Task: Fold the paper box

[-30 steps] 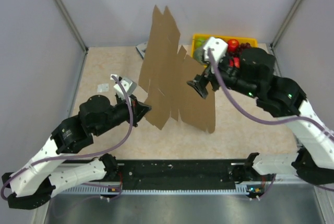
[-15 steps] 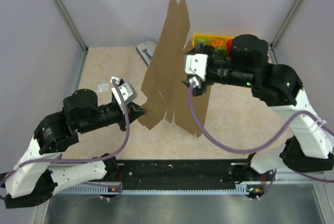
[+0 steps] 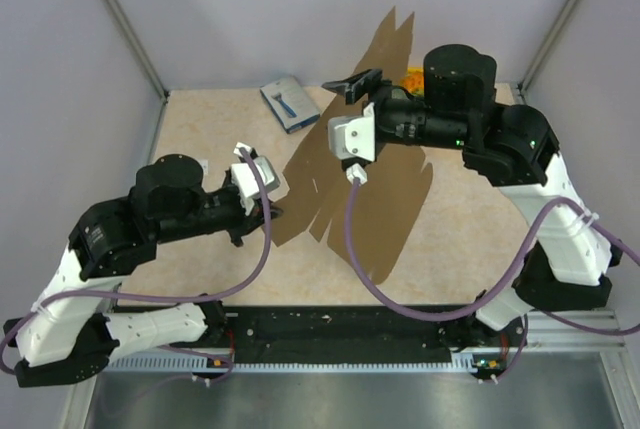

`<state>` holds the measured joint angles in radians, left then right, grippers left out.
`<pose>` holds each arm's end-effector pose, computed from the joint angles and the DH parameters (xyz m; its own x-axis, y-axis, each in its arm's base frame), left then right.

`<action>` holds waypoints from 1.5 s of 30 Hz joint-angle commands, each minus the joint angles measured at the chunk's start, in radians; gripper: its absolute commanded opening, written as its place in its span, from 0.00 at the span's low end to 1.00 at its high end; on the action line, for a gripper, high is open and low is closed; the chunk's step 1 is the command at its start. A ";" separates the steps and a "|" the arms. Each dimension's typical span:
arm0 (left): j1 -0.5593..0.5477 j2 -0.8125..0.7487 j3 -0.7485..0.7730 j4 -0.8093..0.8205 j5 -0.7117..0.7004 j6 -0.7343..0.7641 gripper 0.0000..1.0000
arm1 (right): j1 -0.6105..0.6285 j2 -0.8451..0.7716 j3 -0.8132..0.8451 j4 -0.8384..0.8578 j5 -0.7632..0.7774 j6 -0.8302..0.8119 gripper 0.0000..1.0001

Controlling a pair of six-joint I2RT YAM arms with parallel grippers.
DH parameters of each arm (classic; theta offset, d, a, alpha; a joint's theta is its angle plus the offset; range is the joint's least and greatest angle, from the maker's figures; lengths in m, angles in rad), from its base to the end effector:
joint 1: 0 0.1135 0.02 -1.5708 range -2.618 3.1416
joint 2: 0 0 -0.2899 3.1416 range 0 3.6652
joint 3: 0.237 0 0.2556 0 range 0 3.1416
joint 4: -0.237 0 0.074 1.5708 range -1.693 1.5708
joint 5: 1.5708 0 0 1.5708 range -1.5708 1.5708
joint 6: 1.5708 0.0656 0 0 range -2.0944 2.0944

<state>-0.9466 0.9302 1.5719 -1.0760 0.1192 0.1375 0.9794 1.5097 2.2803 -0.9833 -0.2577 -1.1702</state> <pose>0.0732 -0.1150 0.4842 -0.1245 0.4058 -0.9055 0.8942 0.4413 0.0748 0.1384 0.2360 0.5900 0.8212 -0.3743 -0.4307 -0.4756 -0.0318 -0.8791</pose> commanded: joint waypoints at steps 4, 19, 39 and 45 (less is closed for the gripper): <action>0.002 0.027 0.094 -0.050 0.020 0.070 0.00 | 0.024 0.038 0.050 -0.061 -0.002 -0.039 0.49; 0.002 0.052 0.063 -0.019 -0.264 0.149 0.00 | 0.004 -0.026 -0.139 -0.089 -0.002 0.036 0.30; 0.224 0.056 -0.495 0.622 -0.480 -0.304 0.18 | -0.160 0.047 -0.312 -0.005 -0.043 0.267 0.00; 0.299 0.090 -0.512 0.656 -0.380 -0.360 0.18 | -0.197 0.119 -0.295 0.017 -0.061 0.368 0.00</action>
<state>-0.6819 1.0176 1.0714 -0.5163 -0.3023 -0.1265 0.8188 1.6058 1.9575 -1.0264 -0.2768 -0.8913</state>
